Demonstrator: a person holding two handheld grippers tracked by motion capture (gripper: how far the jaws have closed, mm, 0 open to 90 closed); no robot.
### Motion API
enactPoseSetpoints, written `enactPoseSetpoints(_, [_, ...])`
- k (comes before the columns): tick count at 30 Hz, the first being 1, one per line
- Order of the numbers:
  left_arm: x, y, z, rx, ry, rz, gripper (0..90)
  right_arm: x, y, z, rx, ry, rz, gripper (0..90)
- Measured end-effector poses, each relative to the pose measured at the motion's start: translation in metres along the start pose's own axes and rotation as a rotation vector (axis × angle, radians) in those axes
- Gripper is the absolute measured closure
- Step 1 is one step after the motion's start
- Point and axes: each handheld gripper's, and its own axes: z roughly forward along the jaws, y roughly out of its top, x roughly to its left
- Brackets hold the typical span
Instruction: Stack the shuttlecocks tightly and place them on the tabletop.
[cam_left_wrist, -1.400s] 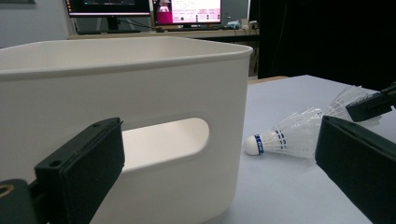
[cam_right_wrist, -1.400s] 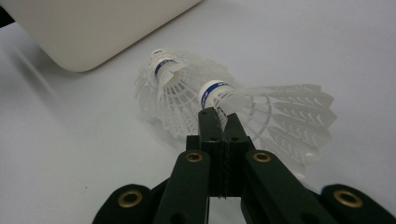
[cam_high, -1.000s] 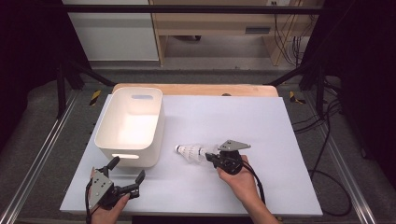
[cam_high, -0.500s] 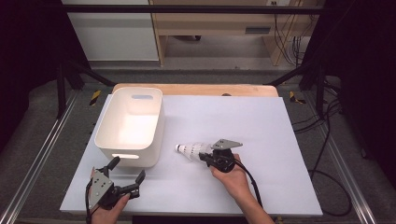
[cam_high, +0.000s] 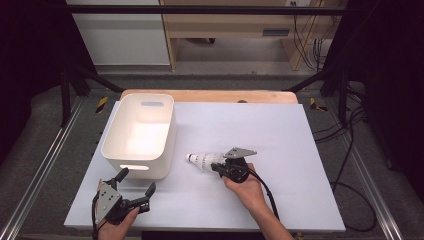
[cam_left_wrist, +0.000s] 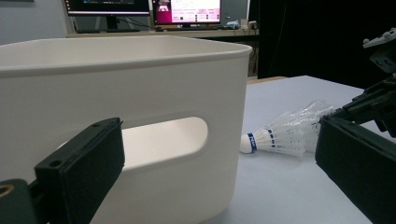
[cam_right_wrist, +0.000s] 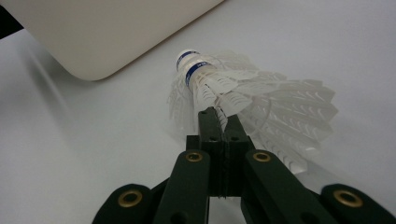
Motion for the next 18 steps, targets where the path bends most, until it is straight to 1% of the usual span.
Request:
enactPoseSetpoints(5, [0.0001, -0.0001, 0.0002, -0.001, -0.001, -0.003, 1.5, 0.0, 0.0, 0.0013, 0.009, -0.001, -0.003, 90.0])
enactPoseSetpoints(10, [0.0004, -0.0001, 0.0001, -0.001, -0.001, -0.004, 1.5, 0.0017, 0.0007, 0.0013, 0.02, -0.008, -0.018, 89.9])
enactPoseSetpoints(18, [0.0009, -0.0001, 0.0, -0.001, 0.001, -0.007, 1.5, 0.0034, 0.0016, 0.0008, 0.035, -0.028, -0.071, 88.8])
